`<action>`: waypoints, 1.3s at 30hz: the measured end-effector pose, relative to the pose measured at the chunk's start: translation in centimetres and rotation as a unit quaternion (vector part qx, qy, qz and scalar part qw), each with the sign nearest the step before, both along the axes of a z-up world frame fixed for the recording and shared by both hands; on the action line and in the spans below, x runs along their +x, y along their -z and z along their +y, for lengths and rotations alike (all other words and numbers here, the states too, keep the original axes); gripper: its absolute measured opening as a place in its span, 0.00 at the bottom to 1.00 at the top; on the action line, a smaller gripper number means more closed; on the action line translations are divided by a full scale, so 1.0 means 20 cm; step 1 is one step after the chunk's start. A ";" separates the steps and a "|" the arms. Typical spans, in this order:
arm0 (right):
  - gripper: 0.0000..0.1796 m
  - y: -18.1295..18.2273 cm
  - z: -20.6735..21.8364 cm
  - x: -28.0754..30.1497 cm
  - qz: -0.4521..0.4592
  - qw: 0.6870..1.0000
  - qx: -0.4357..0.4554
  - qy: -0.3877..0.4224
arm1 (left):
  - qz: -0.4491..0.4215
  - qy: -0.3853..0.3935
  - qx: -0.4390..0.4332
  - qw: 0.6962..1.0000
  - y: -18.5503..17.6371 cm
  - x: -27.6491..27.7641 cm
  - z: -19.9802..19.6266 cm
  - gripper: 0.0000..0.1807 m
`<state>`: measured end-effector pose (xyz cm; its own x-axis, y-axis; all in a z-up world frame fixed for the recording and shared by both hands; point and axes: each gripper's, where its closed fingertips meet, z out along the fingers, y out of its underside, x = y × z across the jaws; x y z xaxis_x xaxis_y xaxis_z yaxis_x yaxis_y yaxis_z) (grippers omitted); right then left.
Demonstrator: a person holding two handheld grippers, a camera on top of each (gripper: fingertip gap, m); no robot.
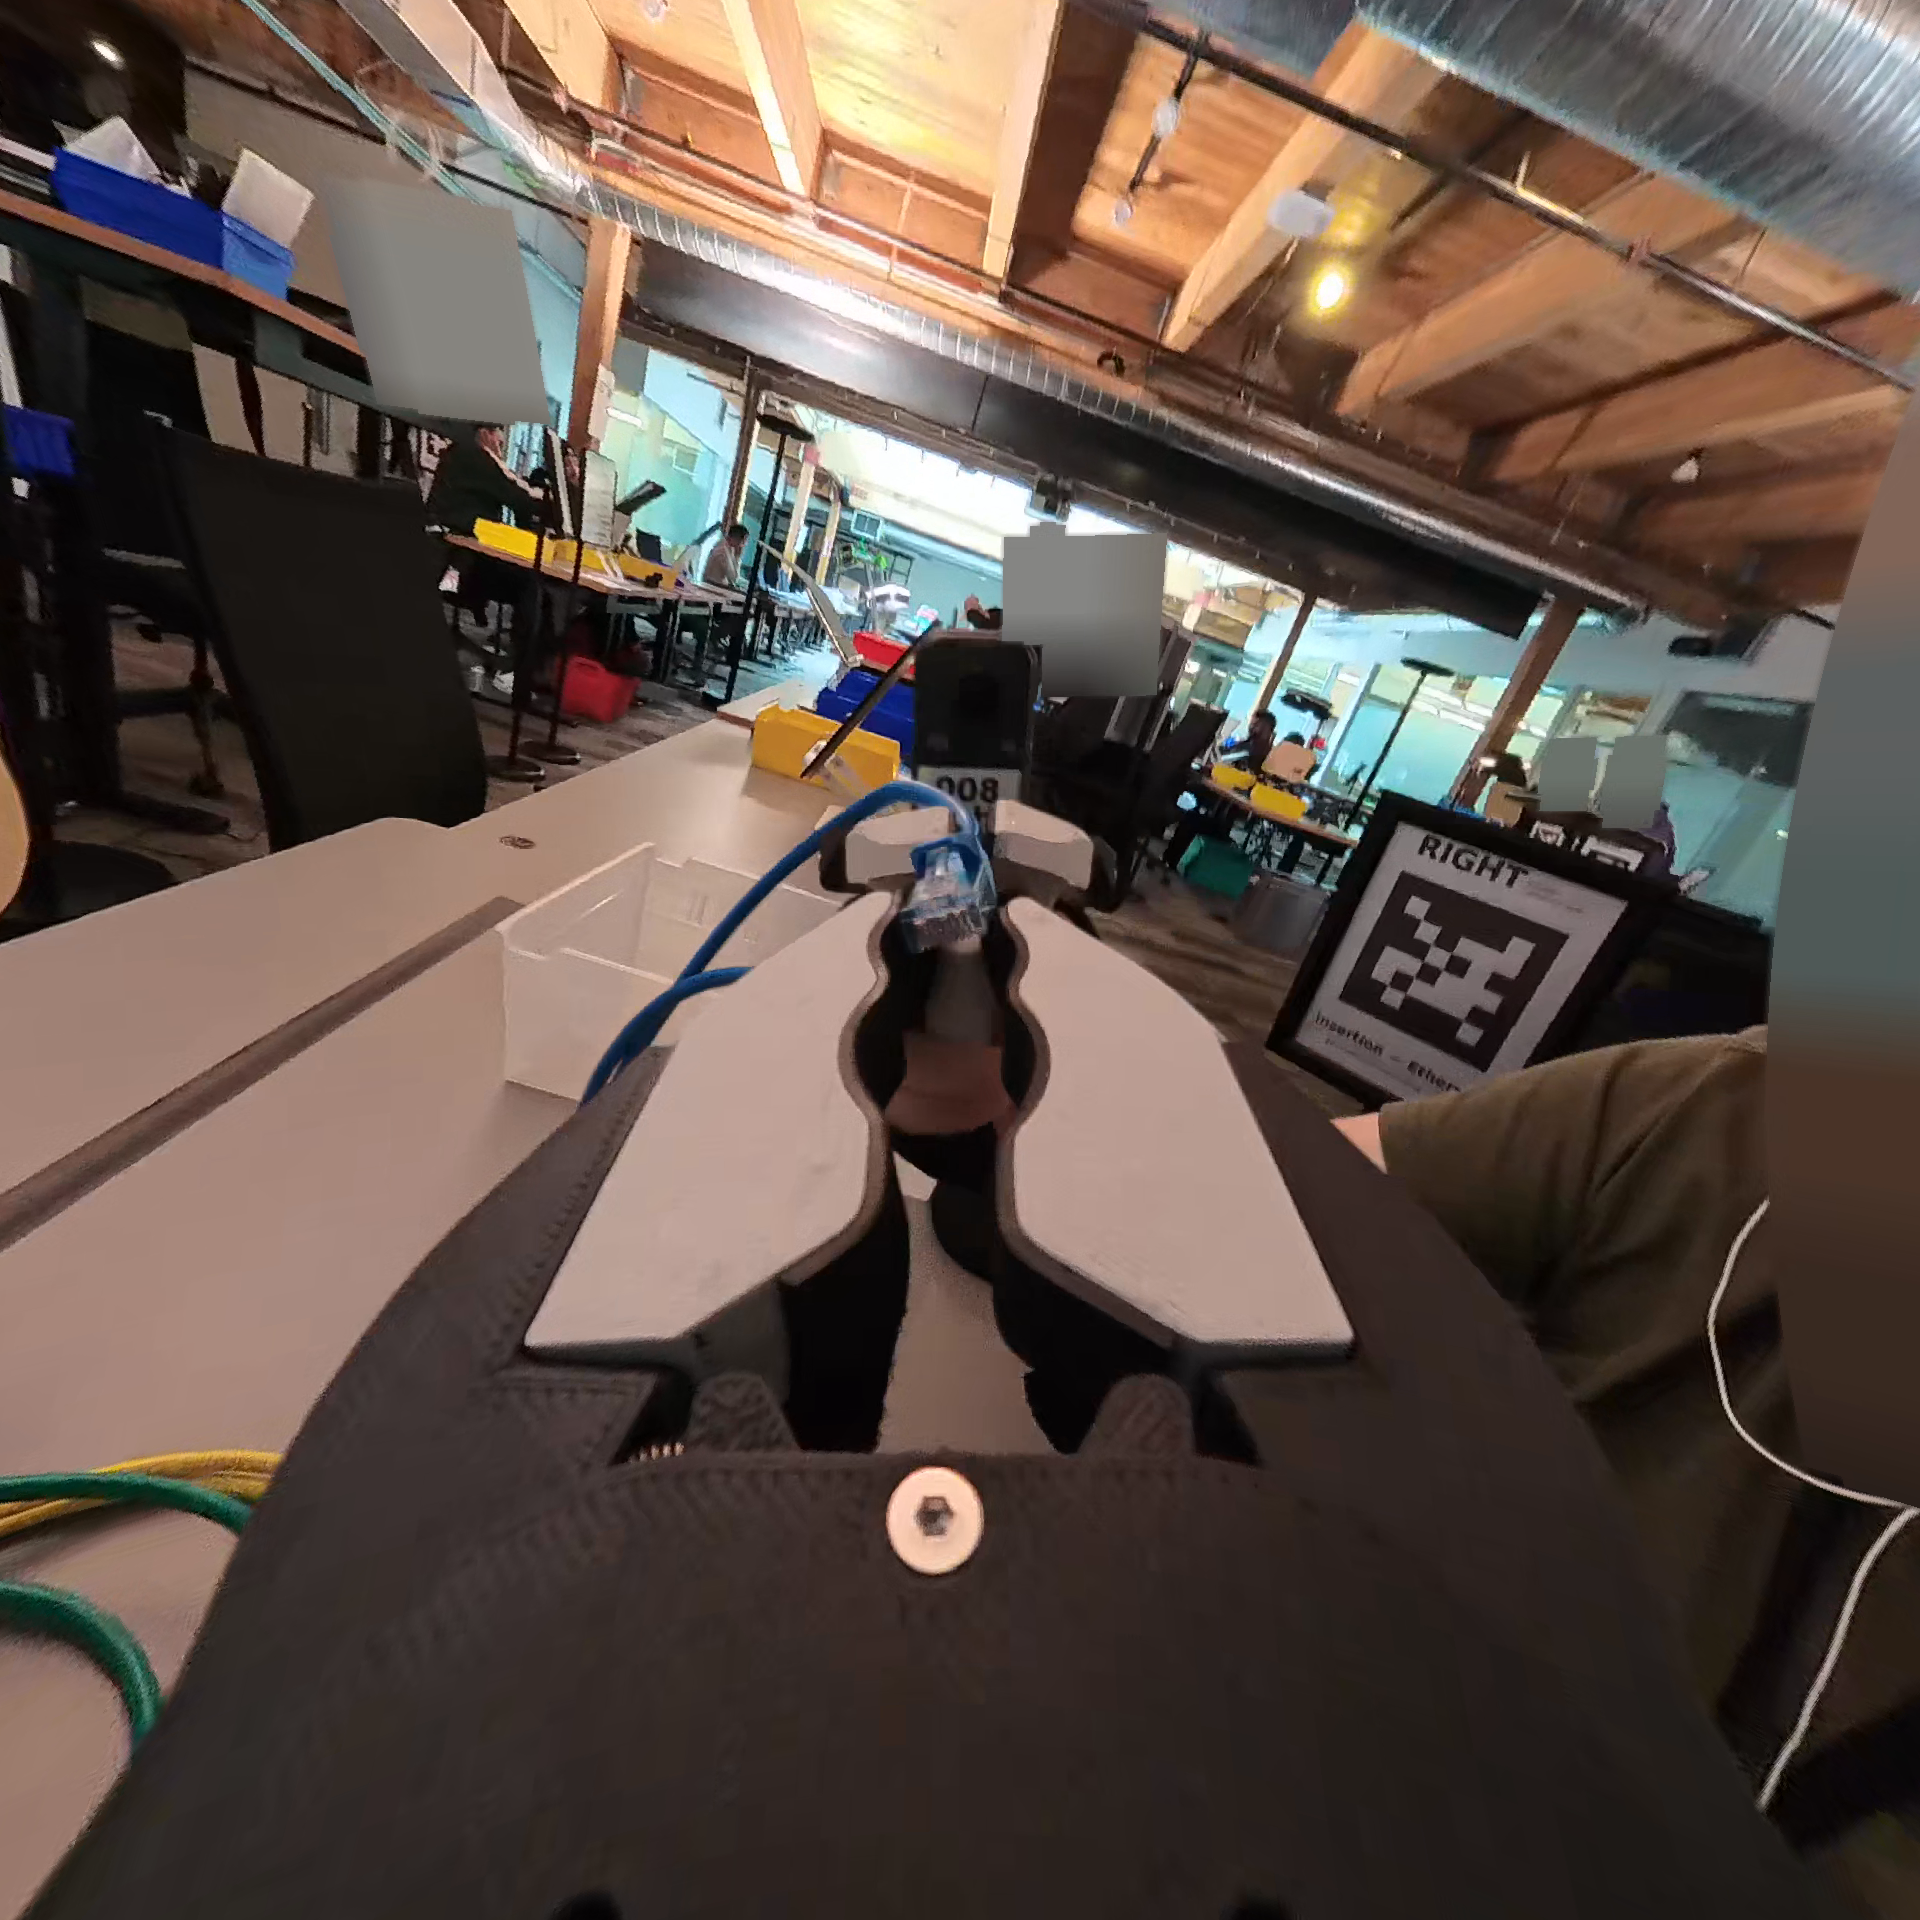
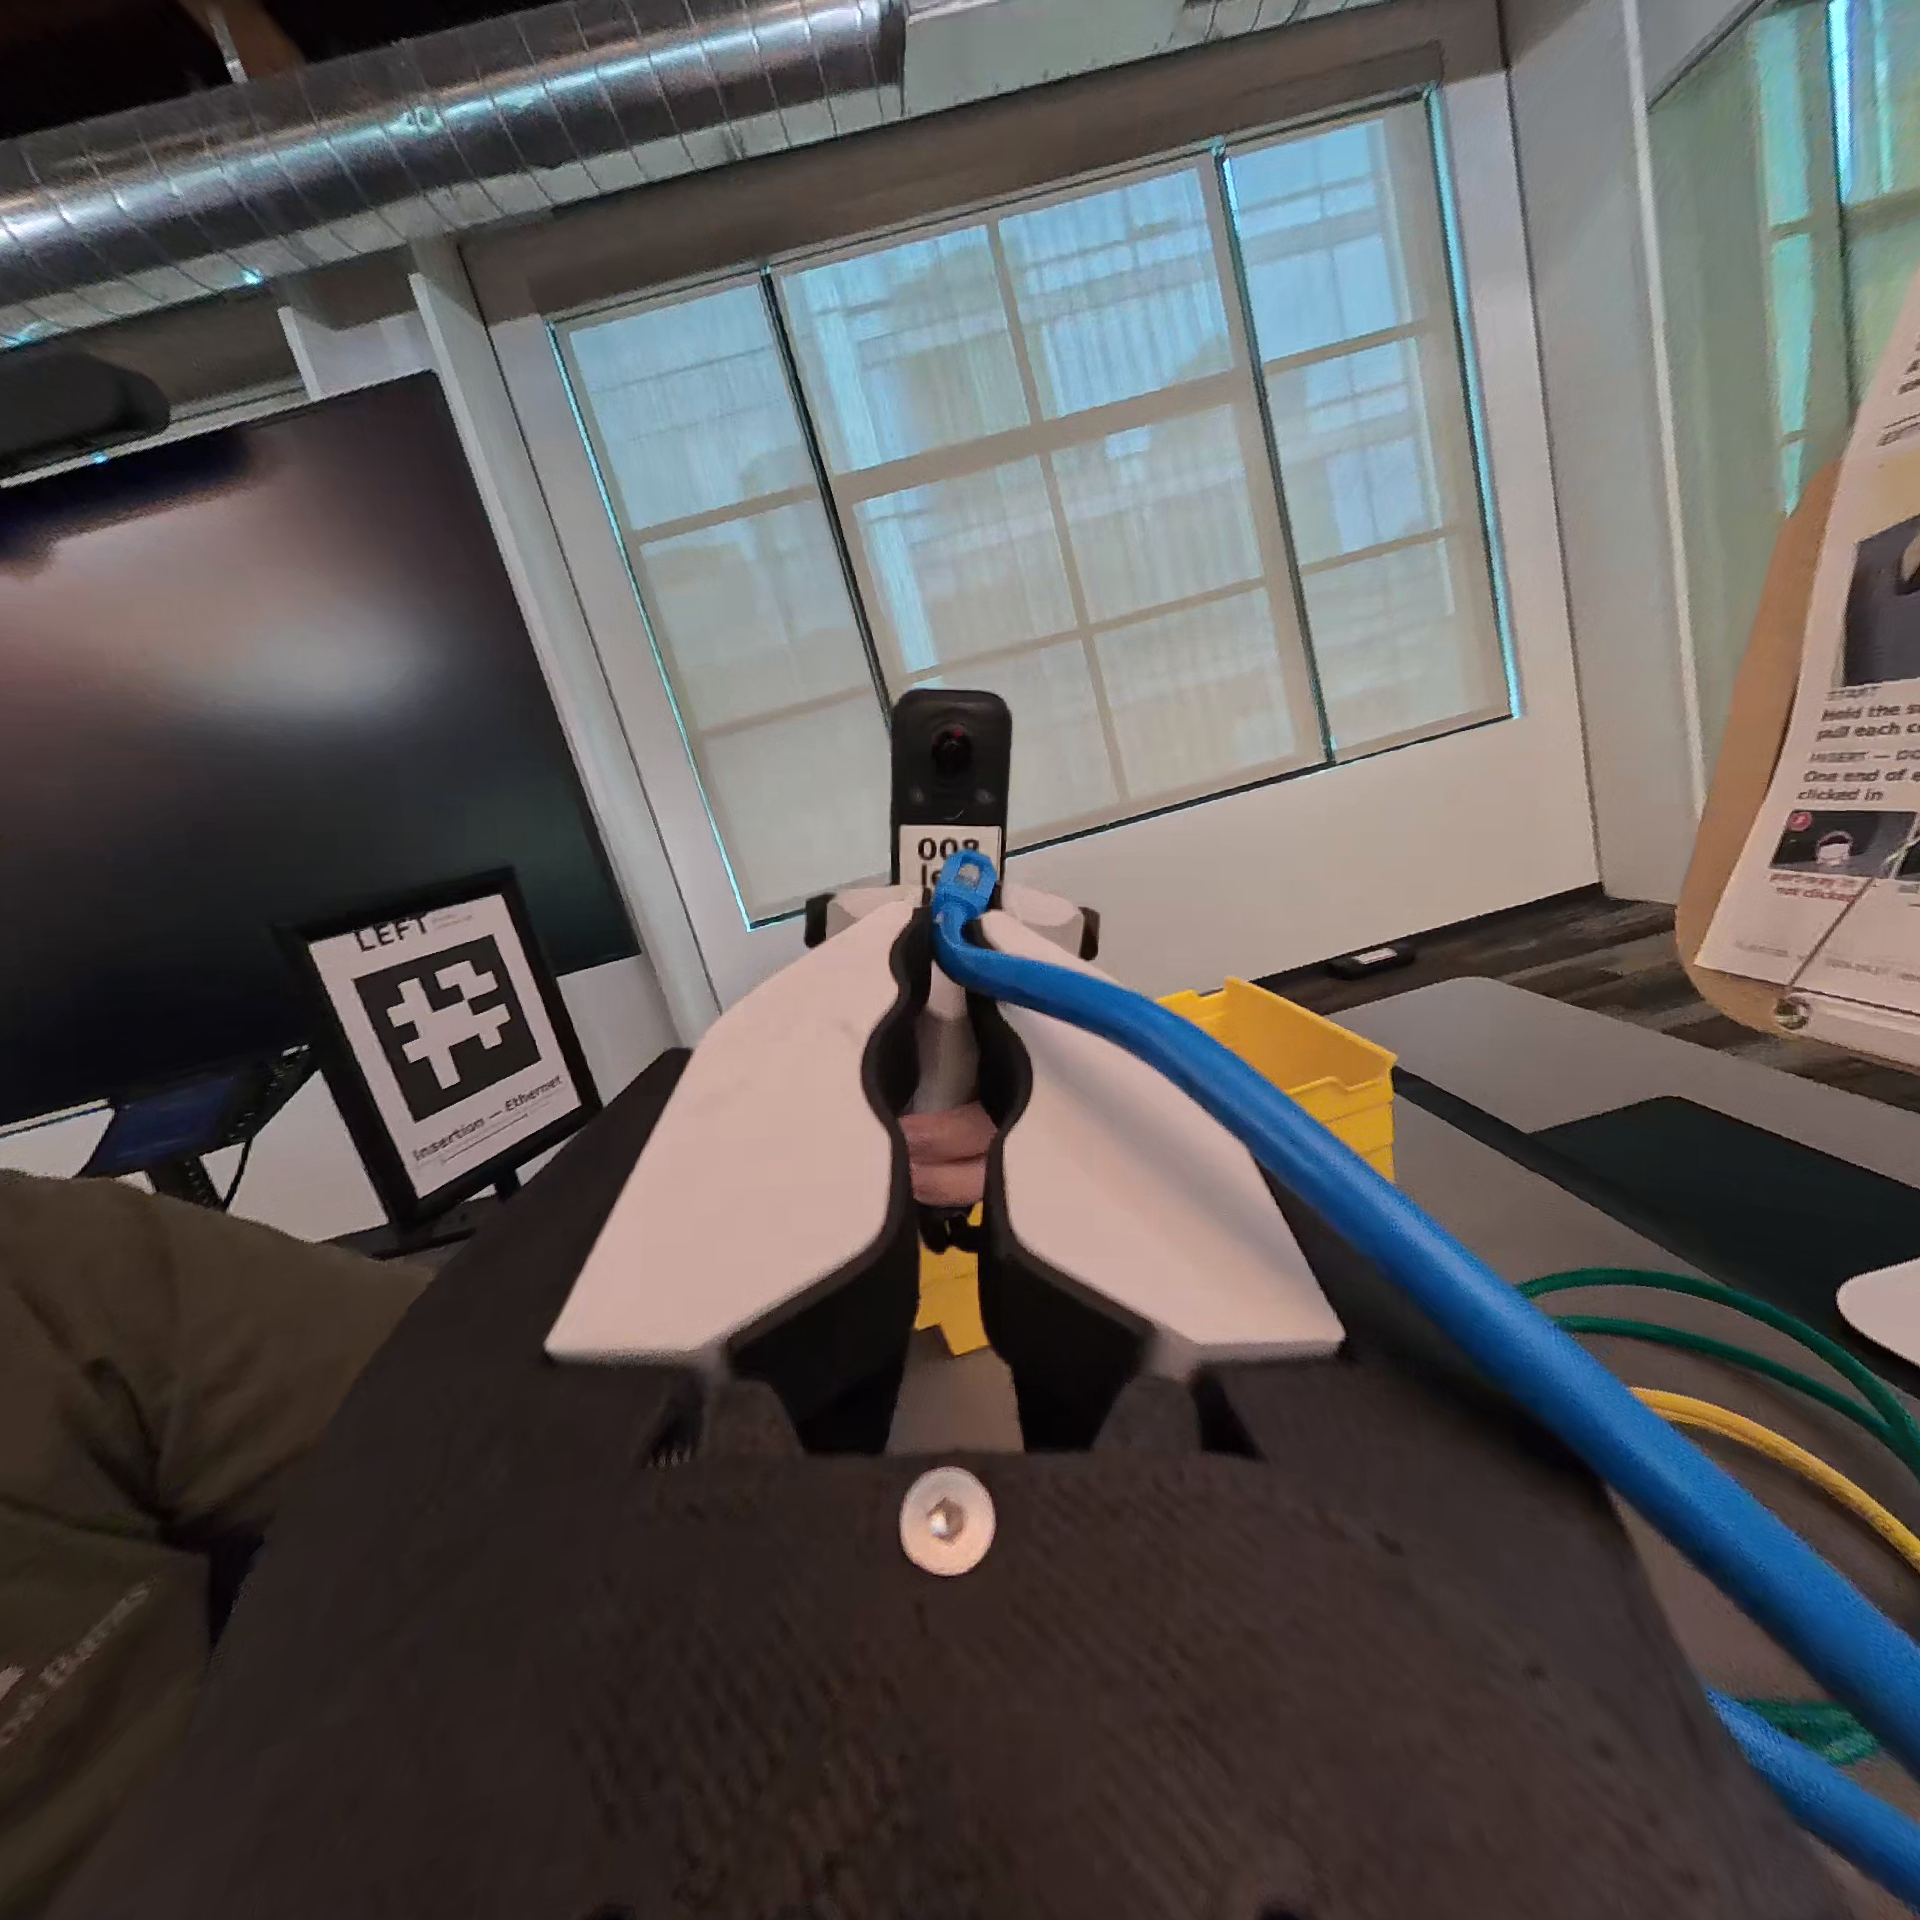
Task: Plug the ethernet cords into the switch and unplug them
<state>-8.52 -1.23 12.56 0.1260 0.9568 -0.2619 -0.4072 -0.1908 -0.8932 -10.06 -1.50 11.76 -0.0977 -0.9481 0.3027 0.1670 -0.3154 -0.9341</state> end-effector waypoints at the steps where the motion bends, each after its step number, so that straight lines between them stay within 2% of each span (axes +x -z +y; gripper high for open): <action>1: 0.03 0.00 0.00 0.00 -0.004 1.000 0.001 -0.006 | 0.001 0.002 0.002 1.000 0.00 0.00 0.00 0.07; 4: 0.03 0.01 0.00 0.01 -0.017 1.000 0.007 -0.009 | -0.014 0.021 -0.016 1.000 -0.01 0.00 -0.02 0.11; 6: 0.03 0.01 -0.01 0.01 -0.025 0.999 0.013 -0.016 | -0.017 0.031 -0.030 0.999 -0.01 0.00 -0.01 0.07; 10: 0.03 0.02 -0.02 0.00 -0.039 0.998 0.042 -0.010 | -0.026 0.051 -0.046 0.997 0.00 0.00 -0.02 0.06; 14: 0.07 0.05 -0.03 -0.04 -0.064 0.997 0.033 -0.013 | 0.009 0.038 -0.016 0.999 0.04 0.04 -0.04 0.07; 28: 0.06 0.10 -0.01 -0.05 -0.090 0.995 -0.019 -0.049 | 0.072 -0.009 0.050 0.996 0.10 0.07 -0.03 0.06; 31: 0.06 0.11 -0.01 -0.04 -0.114 0.993 0.002 -0.041 | 0.128 -0.017 0.069 0.989 0.14 0.05 -0.04 0.09; 33: 0.06 0.11 0.00 0.00 -0.138 0.990 0.024 -0.016 | 0.207 -0.021 0.079 0.975 0.23 -0.01 -0.02 0.21; 36: 0.06 0.06 -0.02 0.10 -0.170 0.984 0.054 -0.014 | 0.344 -0.071 0.129 0.927 0.46 -0.14 0.08 0.34; 37: 0.06 0.03 -0.05 0.13 -0.174 0.982 0.070 -0.018 | 0.388 -0.067 0.160 0.905 0.55 -0.17 0.10 0.36; 39: 0.06 -0.03 -0.08 0.19 -0.181 0.979 0.094 -0.010 | 0.449 -0.008 0.211 0.868 0.72 -0.19 0.07 0.39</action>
<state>-4.64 -2.92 13.06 0.1589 0.9871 -0.0216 -0.0546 -0.0130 -0.9984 -13.85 -0.05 -2.63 0.0121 -0.9921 -0.1249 -0.6879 0.0824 -0.7211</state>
